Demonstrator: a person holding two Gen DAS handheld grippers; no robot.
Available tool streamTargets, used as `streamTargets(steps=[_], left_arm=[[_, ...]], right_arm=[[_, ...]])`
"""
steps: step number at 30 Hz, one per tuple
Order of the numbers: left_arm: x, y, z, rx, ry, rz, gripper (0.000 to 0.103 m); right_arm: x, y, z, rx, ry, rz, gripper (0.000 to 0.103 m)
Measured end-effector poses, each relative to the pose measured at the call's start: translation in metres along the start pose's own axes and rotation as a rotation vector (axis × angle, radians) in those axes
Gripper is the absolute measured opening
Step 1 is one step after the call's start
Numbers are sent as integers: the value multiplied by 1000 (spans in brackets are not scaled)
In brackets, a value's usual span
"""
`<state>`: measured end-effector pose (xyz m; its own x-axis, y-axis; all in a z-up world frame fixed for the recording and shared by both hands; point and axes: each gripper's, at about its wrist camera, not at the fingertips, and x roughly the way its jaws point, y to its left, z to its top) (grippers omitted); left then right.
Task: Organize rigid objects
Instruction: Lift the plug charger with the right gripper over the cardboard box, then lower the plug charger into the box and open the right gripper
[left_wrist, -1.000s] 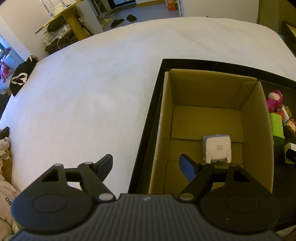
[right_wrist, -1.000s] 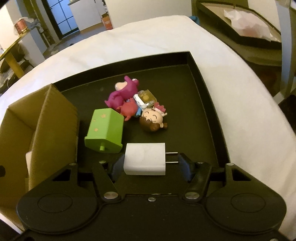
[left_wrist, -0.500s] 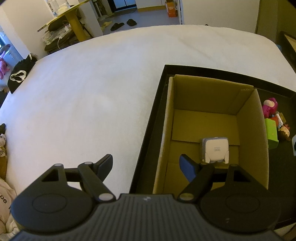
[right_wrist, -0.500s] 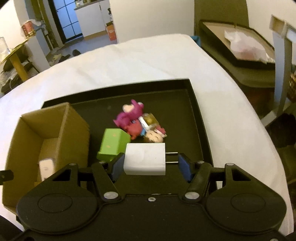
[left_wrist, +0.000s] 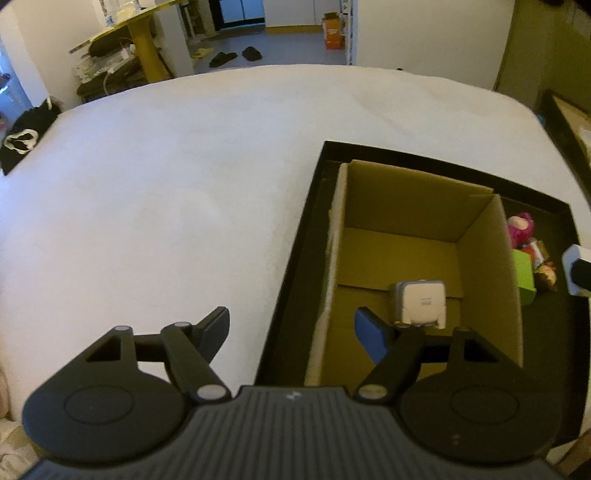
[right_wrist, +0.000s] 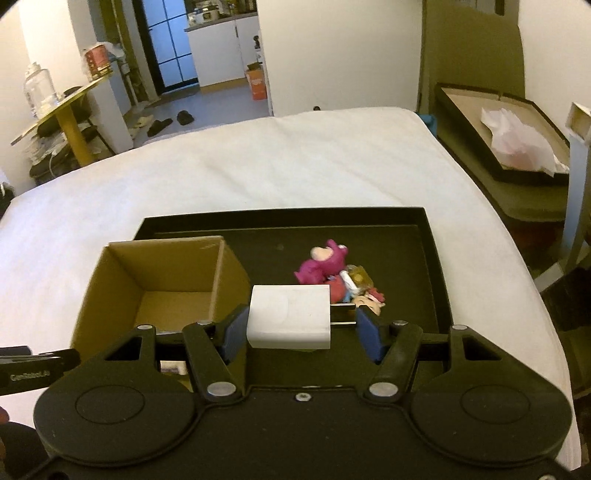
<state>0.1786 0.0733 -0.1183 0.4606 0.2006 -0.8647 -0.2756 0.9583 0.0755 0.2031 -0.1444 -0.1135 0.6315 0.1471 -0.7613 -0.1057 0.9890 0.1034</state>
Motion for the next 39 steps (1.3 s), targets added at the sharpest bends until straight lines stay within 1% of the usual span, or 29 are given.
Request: streamTargets(steps=[1,3,8,10,13,15,18,20,26,31,39], left_arm=[[0,0,0,0,-3,-10,74],[2,0,-1,5,-5,-26,70],[10,1,-6,10,14,-52,65],[12,4,-8,5,18,-72,61],[16,7,-13,13,31,-96,50],[19,11,-16,5,41,-110,39],[22,18,-19,-21,47,-147,31],[24,18,-20,-15,40,-150,29],[23,11,-25,33,18,-186,9],[22,13,-27,31,6,-202,9],[22,18,-26,23,6,-219,9]], right_arm=[[-1,3,1,-7,-2,1,61],[-4,9,2,-19,-7,5,61],[-9,22,6,-31,-21,9,61],[-11,28,7,-37,-26,17,61],[-14,36,8,-53,-33,39,61],[-14,41,8,-73,-35,54,61],[-13,50,7,-93,-28,75,61],[-10,56,7,-105,-22,81,61],[-5,73,3,-143,-1,108,61],[4,87,2,-168,34,124,61],[16,105,10,-169,53,142,61]])
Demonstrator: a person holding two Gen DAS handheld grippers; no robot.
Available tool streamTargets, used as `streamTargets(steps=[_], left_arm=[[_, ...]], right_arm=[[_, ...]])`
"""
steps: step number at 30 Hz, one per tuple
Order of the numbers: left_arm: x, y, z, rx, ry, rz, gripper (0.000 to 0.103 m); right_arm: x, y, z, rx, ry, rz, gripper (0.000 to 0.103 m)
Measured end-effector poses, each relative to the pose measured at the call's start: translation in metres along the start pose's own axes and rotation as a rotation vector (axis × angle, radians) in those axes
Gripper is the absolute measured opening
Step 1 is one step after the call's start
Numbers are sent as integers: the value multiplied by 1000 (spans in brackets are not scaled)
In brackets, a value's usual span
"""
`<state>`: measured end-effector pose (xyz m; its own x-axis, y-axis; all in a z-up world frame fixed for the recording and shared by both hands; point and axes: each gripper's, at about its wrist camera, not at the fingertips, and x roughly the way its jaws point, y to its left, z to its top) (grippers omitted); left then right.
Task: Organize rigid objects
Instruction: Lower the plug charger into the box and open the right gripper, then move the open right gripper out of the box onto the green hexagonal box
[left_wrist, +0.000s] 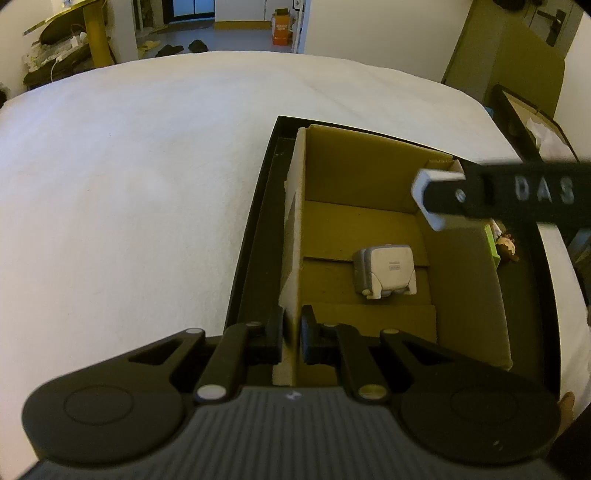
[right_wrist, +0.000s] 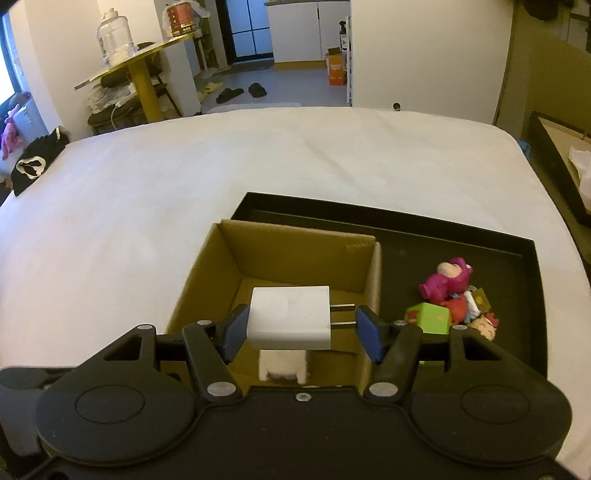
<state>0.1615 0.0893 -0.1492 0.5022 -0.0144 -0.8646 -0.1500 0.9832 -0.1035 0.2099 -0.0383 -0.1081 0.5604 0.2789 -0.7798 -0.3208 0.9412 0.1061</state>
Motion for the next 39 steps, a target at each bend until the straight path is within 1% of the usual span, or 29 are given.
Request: streamTargets(steps=[4,8,14,22,27,31,33,39], left_arm=[[0,3,0,-15,1,-9,9],[-1,2,0,-15,1,-11,9],[-1,2,1,-20,5,-1,9],[-1,0,5,-20,19,15,9],[-2,-4,7,-15,26,32,9],[-2,-7,8,-17,37,51,9],[-2,-9,10,-16,43,61,10],[-4,-19,13,10,46,110,10]], right_arm=[[0,7,10,15,-15,24,62],[-3,8,14,11,-20,25,66],[-8,-1,6,25,14,23,67],[-17,-12,-1,38,18,28,74],[-21,-26,-6,58,11,17,78],[-23,-39,-9,72,9,11,79],[-24,-45,-11,81,9,9,81],[-25,-70,-18,101,5,14,82]])
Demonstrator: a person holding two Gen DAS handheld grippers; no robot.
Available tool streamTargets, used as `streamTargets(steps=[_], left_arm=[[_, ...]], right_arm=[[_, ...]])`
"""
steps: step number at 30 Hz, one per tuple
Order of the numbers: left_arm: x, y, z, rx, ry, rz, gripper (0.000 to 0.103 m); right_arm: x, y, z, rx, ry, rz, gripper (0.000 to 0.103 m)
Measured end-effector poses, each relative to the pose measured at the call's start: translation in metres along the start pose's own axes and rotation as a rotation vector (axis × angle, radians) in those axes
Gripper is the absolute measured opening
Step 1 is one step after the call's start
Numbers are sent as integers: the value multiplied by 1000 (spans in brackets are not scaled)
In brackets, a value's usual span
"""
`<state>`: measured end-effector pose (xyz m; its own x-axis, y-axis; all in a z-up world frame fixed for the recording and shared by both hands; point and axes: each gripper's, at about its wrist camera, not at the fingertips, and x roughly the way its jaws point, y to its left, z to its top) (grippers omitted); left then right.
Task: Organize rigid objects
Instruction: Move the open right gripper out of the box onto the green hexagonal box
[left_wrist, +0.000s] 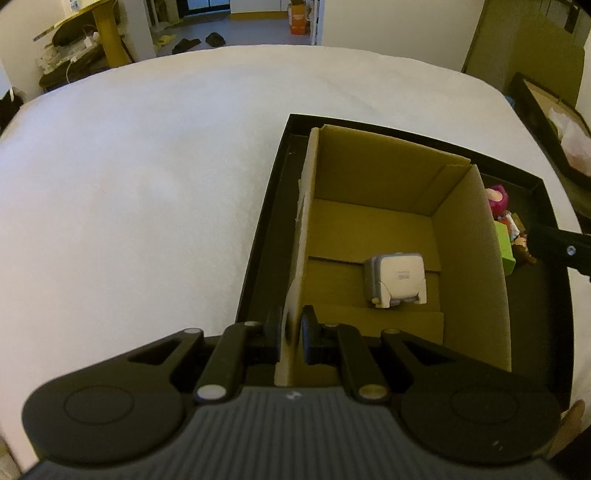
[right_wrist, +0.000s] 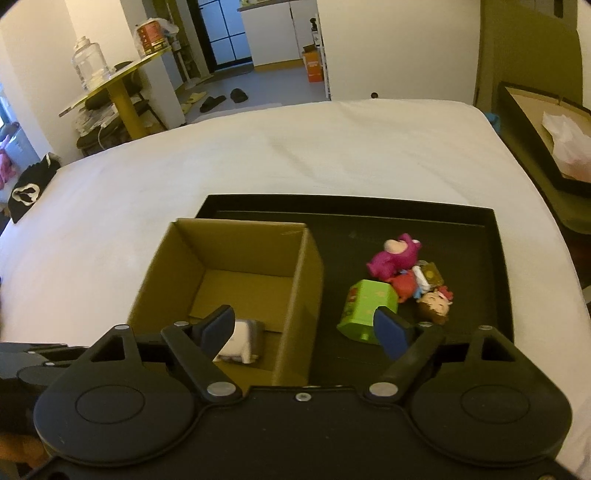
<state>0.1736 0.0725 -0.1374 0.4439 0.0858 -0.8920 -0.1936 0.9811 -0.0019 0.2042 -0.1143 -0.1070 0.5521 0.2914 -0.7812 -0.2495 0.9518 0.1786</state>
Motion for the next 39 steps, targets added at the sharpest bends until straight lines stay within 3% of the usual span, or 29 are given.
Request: streamTargets(steps=[13,16,18,24,32,39], left_arm=[[-1,-18,14,30,21,115,15],[-2,-23,17,39,26,145,29],[-2,-27,19,55,26,169,45],[1,-39,25,113,22,264,65],[10,-51,32,147,19,312,78],[17,-56,40,161,37,351,79]], right_arm=[[9,-52,-10,64,11,21,82],[15,-63,-12,83,12,27,82],[19,-69,-13,93,14,32,82],[33,-85,-17,147,14,61,82],[64,-104,-22,289,30,134,81],[94,-109,-21,352,60,170,81]])
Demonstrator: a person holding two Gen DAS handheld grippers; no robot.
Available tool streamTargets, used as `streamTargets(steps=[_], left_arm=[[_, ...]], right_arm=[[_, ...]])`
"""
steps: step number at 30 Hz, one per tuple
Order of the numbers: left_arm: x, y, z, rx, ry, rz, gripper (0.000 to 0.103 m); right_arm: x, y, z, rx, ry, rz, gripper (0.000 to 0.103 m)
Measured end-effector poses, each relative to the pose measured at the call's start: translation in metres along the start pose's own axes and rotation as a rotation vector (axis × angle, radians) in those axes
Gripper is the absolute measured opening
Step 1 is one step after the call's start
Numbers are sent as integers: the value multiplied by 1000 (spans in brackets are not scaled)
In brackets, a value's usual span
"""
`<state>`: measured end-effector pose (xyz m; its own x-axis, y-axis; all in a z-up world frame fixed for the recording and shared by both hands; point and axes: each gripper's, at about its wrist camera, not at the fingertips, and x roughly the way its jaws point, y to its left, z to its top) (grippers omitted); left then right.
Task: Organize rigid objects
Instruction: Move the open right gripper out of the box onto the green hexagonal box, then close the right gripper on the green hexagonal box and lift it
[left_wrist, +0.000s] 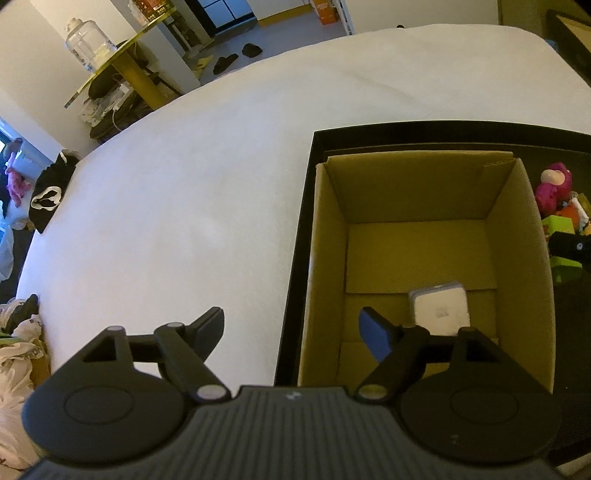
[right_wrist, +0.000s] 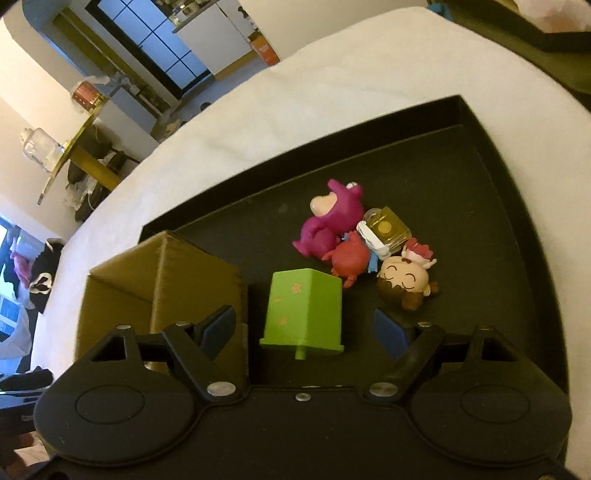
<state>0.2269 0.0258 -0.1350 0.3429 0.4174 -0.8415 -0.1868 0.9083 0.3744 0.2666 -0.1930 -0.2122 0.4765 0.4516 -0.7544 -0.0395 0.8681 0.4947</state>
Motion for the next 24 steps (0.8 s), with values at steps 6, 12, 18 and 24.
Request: streamTargets(steps=[6,12,18,24], left_arm=[[6,-6,3,29,38,42,80],[3,-10,4,46,38,49,80],[-1,-12,2,46,40,34,80],[-6,-7,-2,33,28,26,80]], right_arm=[[9,-1,-1,18,28,24,80],[17,-5,-5,33,76,21,52],[3,-1,-8,-7,52,-26,51],[-20,-1,-10,-24,21,-35,51]])
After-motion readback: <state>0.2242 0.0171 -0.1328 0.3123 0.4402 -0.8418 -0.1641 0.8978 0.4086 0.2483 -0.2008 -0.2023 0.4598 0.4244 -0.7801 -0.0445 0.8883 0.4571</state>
